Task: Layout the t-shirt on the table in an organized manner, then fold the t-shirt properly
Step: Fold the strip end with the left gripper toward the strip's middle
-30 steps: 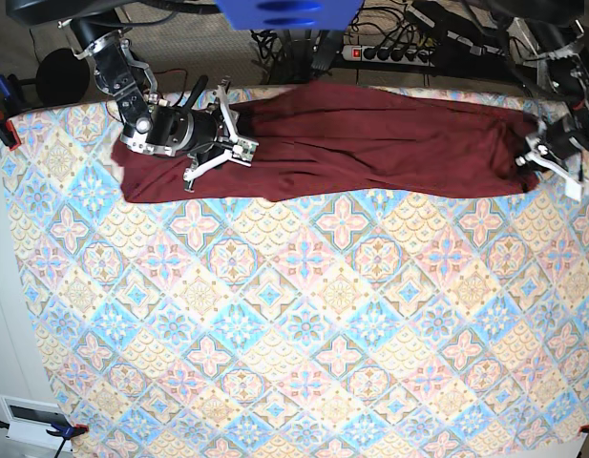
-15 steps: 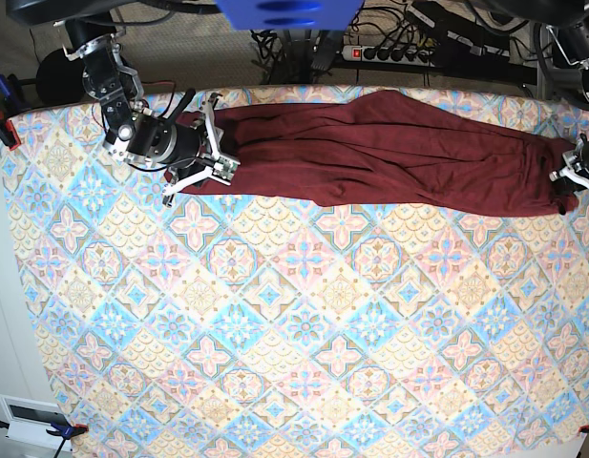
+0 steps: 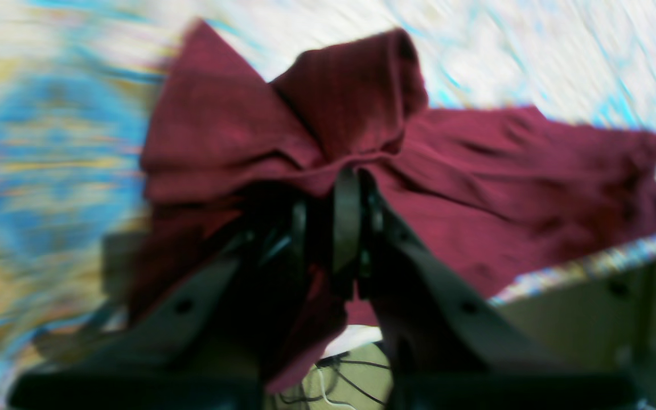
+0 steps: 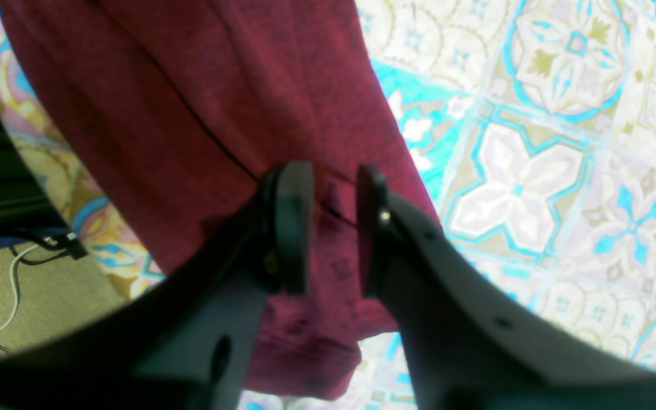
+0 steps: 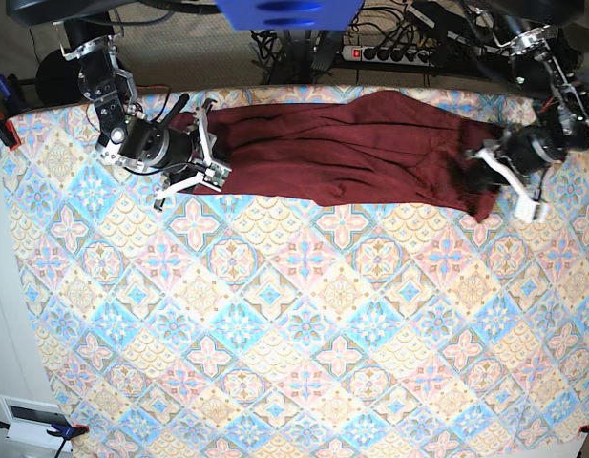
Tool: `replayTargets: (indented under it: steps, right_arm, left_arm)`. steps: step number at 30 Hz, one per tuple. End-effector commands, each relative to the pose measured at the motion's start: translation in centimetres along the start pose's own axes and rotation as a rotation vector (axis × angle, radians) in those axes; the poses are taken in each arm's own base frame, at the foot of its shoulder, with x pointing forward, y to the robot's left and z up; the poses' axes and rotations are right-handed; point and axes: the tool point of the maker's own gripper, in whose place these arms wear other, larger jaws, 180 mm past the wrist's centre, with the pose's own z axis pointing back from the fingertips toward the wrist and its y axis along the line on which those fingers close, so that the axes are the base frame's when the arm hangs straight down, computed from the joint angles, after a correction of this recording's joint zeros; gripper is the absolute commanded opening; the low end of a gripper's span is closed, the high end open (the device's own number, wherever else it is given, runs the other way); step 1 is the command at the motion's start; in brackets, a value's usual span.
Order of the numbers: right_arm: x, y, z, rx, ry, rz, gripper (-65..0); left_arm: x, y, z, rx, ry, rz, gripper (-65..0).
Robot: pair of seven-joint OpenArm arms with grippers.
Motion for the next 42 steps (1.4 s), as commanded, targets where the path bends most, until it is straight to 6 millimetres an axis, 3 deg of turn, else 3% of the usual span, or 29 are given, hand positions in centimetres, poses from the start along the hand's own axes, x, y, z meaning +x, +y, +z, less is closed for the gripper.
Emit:
replayTargets:
  steps: [1, 7, 14, 21, 24, 28, 31, 33, 37, 42]
  right_arm:
    - [0.9, -0.7, 0.5, -0.016, -0.035, 0.009, -52.2]
    - [1.0, -0.8, 0.5, -0.017, -0.036, 0.009, -52.2]
    - [1.2, -1.1, 0.6, -0.024, -0.04, 0.013, -52.1]
    - [1.5, -1.5, 0.6, -0.034, -0.046, 0.019, -52.1]
    - [1.4, -1.5, 0.6, -0.033, -0.045, 0.018, -52.0]
    - [1.4, -1.5, 0.6, -0.033, -0.044, 0.017, -52.0]
    - [1.4, -1.5, 0.6, -0.033, -0.044, 0.017, -52.0]
    - [1.3, -1.5, 0.6, -0.032, -0.042, 0.016, -52.0]
    - [1.3, -1.5, 0.6, -0.032, -0.042, 0.016, -52.0]
    - [1.3, -1.5, 0.6, -0.032, -0.041, 0.016, -52.0]
  left_arm:
    - [1.2, -0.5, 0.2, -0.013, -0.047, -0.009, -65.0]
    - [0.6, -2.3, -1.4, -0.063, -0.06, 0.133, -65.0]
    - [-1.3, -5.1, -3.9, -0.094, 0.024, 0.1, -65.0]
    - [-2.0, -6.0, -4.7, -0.097, 0.059, 0.08, -64.1]
    - [-2.5, -6.5, -4.6, -0.113, 0.089, 0.047, -56.2]
    - [-2.2, -8.0, -4.1, -0.212, 0.091, 0.037, -40.7]
    - [-1.0, -7.3, -2.6, -0.247, 0.046, 0.064, -30.5]
    - [0.0, -6.3, -1.7, -0.244, -0.004, 0.094, -27.3]
    - [1.0, -4.3, -0.6, -0.193, -0.049, 0.117, -28.1]
    - [0.5, -1.7, -1.5, -0.116, -0.018, 0.145, -32.7]
